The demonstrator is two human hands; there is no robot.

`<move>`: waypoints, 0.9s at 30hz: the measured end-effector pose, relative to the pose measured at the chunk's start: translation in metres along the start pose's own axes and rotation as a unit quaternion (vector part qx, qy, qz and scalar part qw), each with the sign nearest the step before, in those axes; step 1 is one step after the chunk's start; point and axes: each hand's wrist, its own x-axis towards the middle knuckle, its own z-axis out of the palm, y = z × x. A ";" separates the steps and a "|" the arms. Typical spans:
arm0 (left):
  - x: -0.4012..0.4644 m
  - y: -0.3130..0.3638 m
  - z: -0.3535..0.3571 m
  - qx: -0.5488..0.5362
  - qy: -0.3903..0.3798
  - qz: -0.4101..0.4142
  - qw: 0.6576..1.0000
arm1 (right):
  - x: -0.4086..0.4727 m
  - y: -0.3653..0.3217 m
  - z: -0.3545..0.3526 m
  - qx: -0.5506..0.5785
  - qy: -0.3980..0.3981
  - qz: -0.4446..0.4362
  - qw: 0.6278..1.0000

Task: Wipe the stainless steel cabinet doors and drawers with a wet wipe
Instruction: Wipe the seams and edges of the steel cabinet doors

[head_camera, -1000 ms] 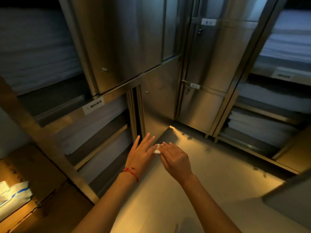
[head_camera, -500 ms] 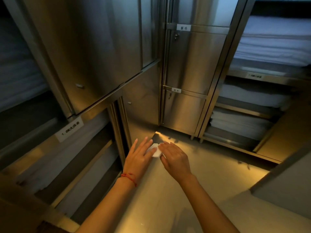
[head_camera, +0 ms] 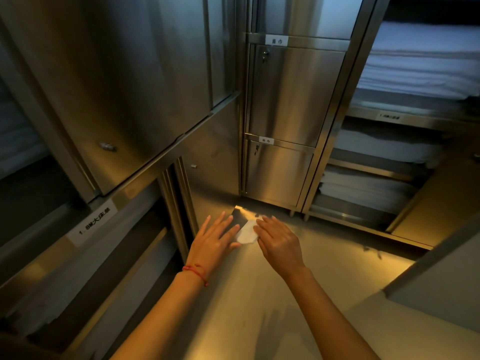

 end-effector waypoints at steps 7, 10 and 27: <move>0.042 0.003 0.022 -0.043 -0.113 -0.031 0.992 | 0.004 0.034 0.007 0.005 -0.004 -0.005 1.000; 0.061 0.006 0.042 -0.019 -0.165 -0.049 0.985 | 0.007 0.054 0.012 0.010 0.000 -0.009 1.000; 0.195 0.080 0.082 -0.020 -0.021 0.004 1.000 | 0.016 0.197 0.021 0.048 0.043 -0.042 0.997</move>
